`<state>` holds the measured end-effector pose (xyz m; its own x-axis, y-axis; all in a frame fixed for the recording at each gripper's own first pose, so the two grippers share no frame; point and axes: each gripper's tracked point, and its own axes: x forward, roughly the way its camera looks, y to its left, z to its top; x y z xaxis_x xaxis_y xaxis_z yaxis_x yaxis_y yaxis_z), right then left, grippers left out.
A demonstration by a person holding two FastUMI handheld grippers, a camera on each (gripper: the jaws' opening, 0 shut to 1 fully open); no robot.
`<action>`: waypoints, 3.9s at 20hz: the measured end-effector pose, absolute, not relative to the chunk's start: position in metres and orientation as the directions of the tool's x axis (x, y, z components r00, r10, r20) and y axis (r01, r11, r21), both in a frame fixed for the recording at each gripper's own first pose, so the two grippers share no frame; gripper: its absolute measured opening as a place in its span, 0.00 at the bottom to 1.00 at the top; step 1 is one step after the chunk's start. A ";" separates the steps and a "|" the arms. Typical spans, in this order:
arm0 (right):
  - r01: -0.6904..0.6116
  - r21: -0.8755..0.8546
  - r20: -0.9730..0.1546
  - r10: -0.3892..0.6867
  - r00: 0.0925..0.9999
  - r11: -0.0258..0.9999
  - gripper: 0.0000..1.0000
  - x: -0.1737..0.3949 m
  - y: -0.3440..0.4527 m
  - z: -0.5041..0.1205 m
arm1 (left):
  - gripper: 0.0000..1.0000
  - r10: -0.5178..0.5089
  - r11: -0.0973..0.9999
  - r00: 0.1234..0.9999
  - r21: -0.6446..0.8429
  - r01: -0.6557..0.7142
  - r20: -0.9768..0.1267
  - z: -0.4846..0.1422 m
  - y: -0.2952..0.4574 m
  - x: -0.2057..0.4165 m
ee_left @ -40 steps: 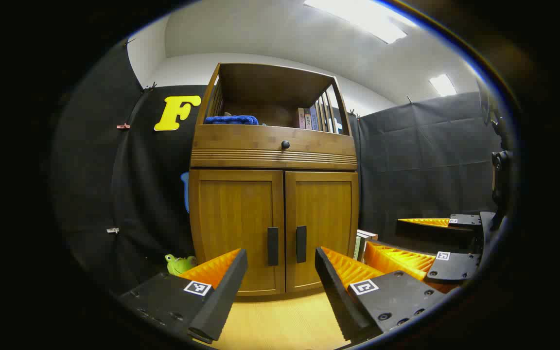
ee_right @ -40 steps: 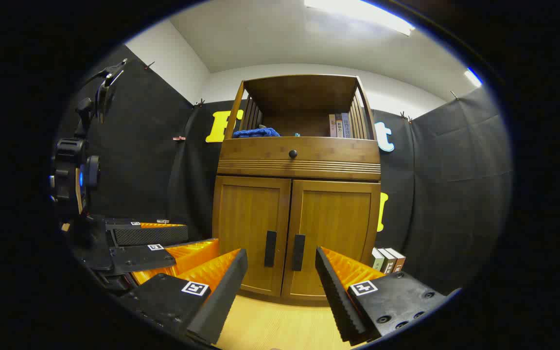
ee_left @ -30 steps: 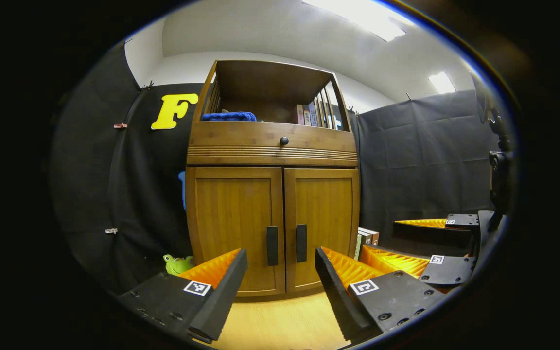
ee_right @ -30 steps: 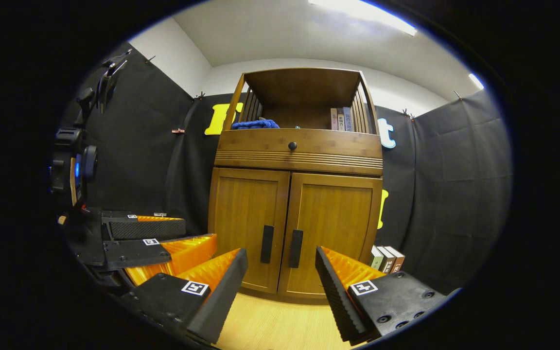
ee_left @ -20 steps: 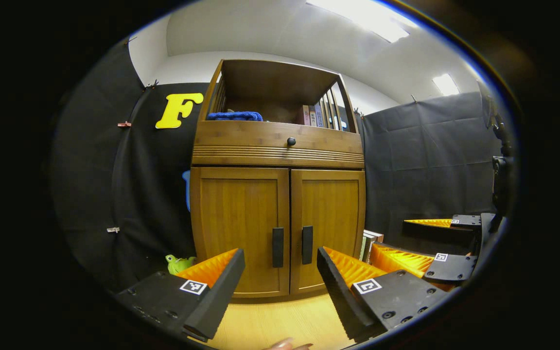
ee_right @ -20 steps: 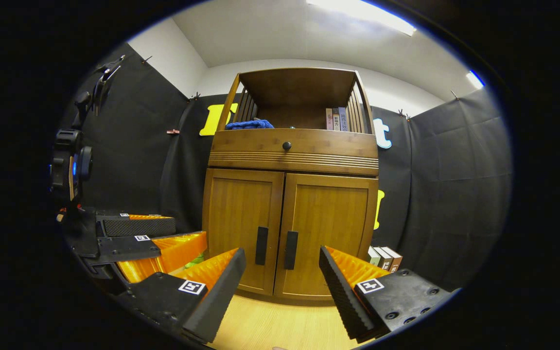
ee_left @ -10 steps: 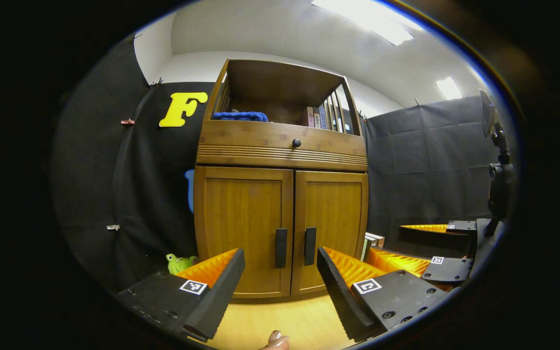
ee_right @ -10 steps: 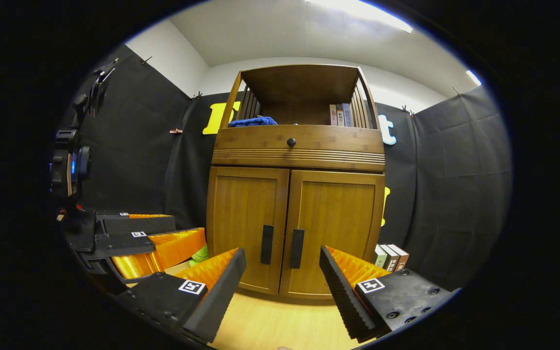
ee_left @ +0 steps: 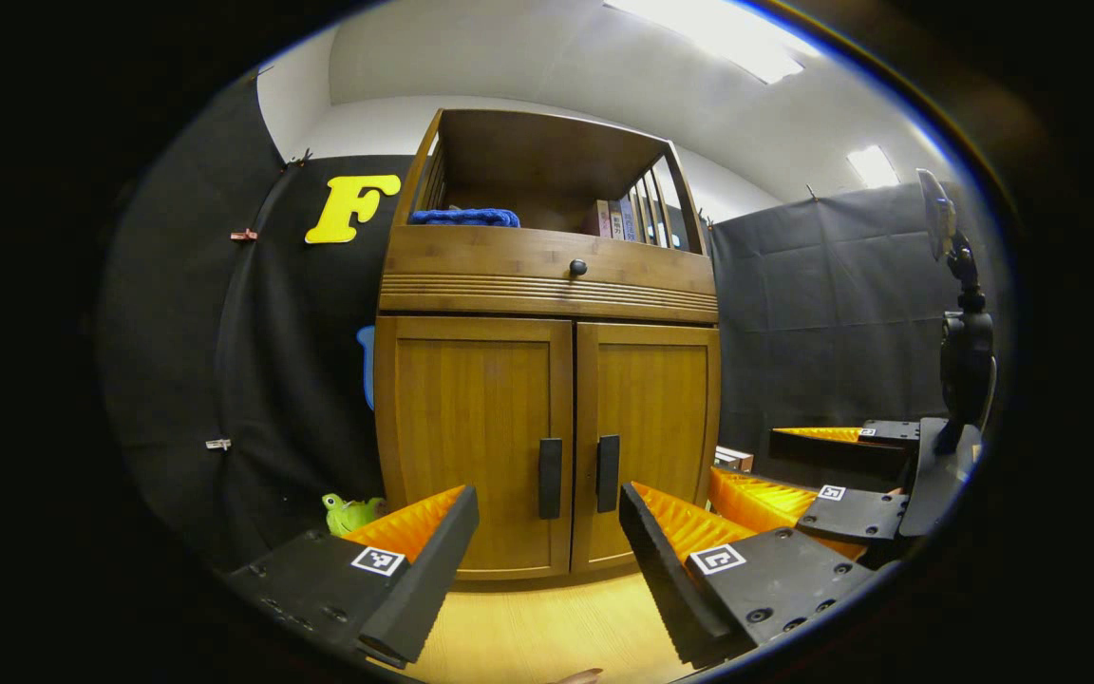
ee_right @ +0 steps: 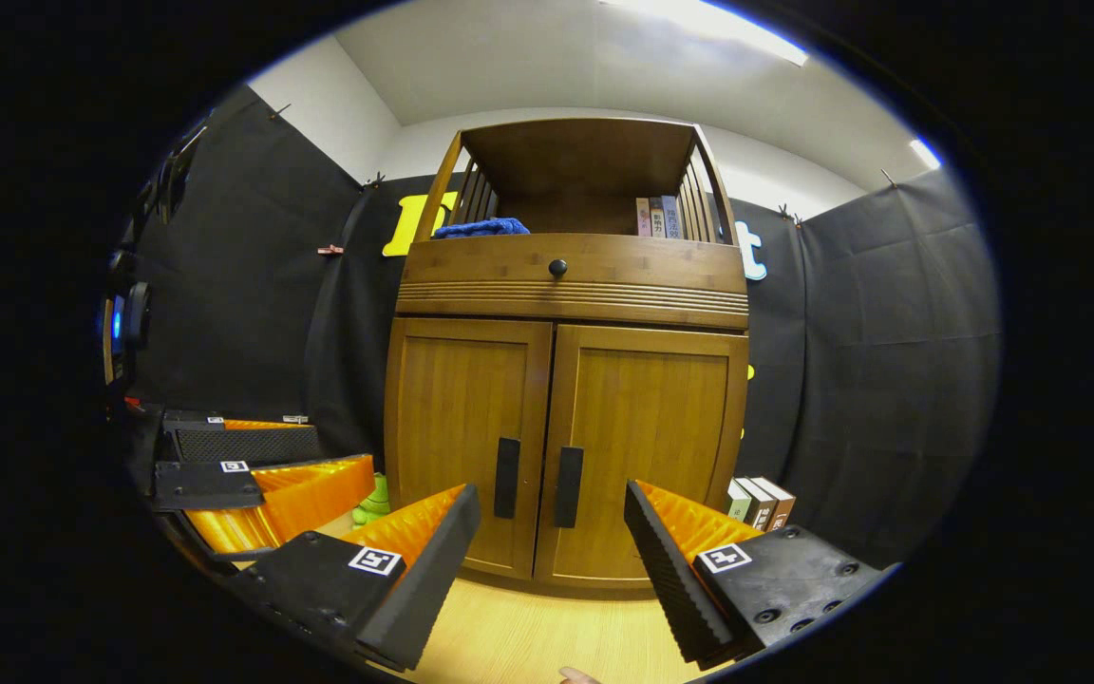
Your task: Open the right door of the double-door shoe cabinet with the right hand, and open the left door with the left hand.
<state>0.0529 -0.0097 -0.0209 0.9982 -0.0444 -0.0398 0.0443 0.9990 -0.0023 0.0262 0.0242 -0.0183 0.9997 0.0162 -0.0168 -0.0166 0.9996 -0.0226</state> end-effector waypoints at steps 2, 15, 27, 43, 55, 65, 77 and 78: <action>0.042 -0.001 -0.038 -0.042 0.998 0.999 0.97 0.061 -0.010 -0.025 | 0.93 0.029 0.999 1.000 -0.031 -0.029 -0.008 -0.019 0.028 0.027; 0.056 0.014 -0.132 -0.054 0.990 0.998 0.95 0.153 -0.015 -0.083 | 0.93 0.059 0.998 0.998 -0.018 -0.059 -0.017 -0.036 0.053 0.033; 0.140 0.027 -0.152 -0.134 0.979 0.990 0.88 0.232 -0.041 -0.129 | 0.93 0.100 0.994 0.995 -0.033 -0.099 0.015 -0.042 0.084 0.034; 0.186 0.047 -0.162 -0.176 0.971 0.981 0.59 0.284 -0.054 -0.151 | 0.94 0.116 0.992 0.992 -0.042 -0.117 -0.047 -0.064 0.090 0.041; 0.131 0.009 -0.178 -0.127 0.976 0.991 0.24 0.260 -0.049 -0.149 | 0.94 0.132 0.990 0.989 -0.043 -0.135 -0.074 -0.062 0.076 0.018; 0.109 -0.002 -0.178 -0.108 0.978 0.994 0.24 0.191 -0.060 -0.138 | 0.93 0.126 0.989 0.988 -0.066 -0.133 -0.093 -0.062 0.052 -0.030; 0.104 0.018 -0.183 -0.099 0.978 0.994 0.28 0.135 -0.084 -0.129 | 0.95 0.056 0.993 0.995 -0.101 -0.064 -0.084 -0.063 0.029 -0.035; 0.104 0.020 -0.182 -0.099 0.978 0.994 0.28 0.130 -0.087 -0.128 | 0.95 0.043 0.993 0.996 -0.109 -0.052 -0.083 -0.063 0.024 -0.032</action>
